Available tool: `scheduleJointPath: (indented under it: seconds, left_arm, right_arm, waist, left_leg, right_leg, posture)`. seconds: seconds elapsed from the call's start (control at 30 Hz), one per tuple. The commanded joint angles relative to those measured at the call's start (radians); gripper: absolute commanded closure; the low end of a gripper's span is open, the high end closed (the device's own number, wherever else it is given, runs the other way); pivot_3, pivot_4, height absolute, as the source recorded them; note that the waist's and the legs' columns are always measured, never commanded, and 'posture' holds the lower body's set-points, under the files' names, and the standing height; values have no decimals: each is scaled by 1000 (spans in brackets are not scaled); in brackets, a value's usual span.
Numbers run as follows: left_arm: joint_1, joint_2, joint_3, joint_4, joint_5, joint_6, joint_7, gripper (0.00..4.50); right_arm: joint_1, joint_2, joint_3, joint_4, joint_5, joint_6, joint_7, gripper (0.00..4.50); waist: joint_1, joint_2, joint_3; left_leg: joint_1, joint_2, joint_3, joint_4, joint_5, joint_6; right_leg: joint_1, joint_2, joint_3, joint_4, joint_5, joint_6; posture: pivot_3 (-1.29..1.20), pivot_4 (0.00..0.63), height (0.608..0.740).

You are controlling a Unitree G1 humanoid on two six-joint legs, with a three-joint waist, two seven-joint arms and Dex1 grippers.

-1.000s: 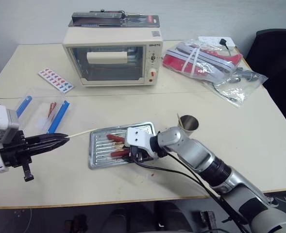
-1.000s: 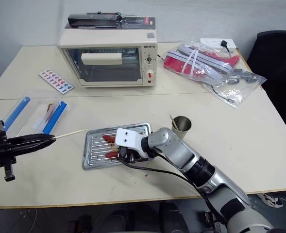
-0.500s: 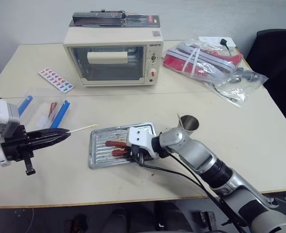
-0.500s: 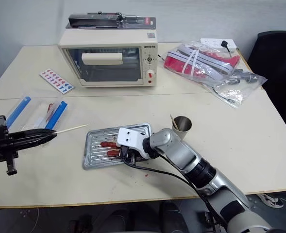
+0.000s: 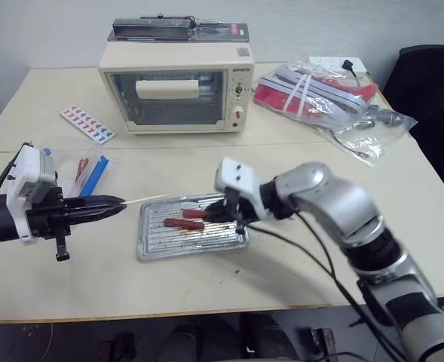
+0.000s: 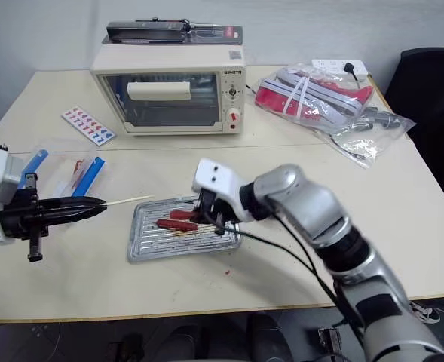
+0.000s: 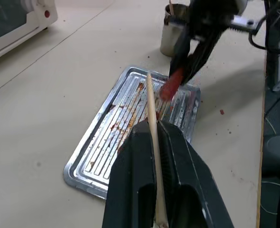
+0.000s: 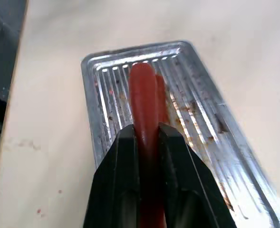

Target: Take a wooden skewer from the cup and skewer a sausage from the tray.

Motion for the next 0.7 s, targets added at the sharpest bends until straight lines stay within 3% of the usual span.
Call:
scheduleJointPath:
  seconds: [0.03,0.17,0.27,0.7]
  left_arm:
    - [-84,11,-73,19,-17,-9,-38,4500]
    - [-198,-27,-201,41,-1,-28,-79,4500]
    - [-275,-47,-260,57,-1,-22,-99,4500]
    - [-400,-117,-367,74,13,-20,-127,4500]
  right_arm:
    - [-58,-97,-101,-52,108,70,74,4196]
    - [-21,-255,-149,-57,134,-2,155,4196]
    - [12,-312,-176,-80,167,-23,175,4196]
    - [53,-331,-248,-127,274,15,84,4196]
  waist:
    - [1,0,0]
    - [5,0,0]
    - [0,0,0]
    - [3,0,0]
  left_leg:
    - [0,0,0,0,0,0]
    - [-1,-1,0,1,-1,1]
    - [-1,-1,1,1,-1,2]
    - [-2,-1,2,2,-1,1]
  right_leg:
    - [0,0,0,0,0,0]
    - [0,-1,0,0,0,0]
    - [0,-1,0,1,0,0]
    - [-4,0,2,3,0,0]
  posture:
    - [0,150,740]
    - [0,150,740]
    - [0,150,740]
    - [0,150,740]
